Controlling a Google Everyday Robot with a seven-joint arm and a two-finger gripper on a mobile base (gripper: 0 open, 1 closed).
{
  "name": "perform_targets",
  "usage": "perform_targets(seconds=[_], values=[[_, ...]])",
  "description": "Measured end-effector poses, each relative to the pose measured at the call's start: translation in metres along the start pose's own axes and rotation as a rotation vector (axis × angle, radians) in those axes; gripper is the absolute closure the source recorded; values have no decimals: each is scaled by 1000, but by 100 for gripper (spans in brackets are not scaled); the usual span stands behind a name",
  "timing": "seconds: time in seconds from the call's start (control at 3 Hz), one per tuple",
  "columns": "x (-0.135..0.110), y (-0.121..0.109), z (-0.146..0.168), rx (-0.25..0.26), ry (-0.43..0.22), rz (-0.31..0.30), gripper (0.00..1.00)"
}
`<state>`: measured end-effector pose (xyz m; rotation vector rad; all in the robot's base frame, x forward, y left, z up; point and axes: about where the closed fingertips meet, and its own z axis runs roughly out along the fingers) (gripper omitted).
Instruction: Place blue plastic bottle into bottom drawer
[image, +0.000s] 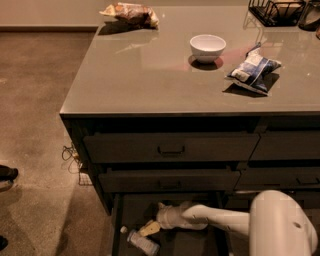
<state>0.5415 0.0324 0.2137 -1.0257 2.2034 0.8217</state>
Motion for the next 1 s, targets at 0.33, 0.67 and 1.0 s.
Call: perform_targets(seconds=[0.33, 0.67, 1.0], values=[[-3, 0, -34, 3, -54, -2, 0], [-5, -1, -78, 48, -109, -7, 0], [0, -8, -122, 90, -144, 7, 0]])
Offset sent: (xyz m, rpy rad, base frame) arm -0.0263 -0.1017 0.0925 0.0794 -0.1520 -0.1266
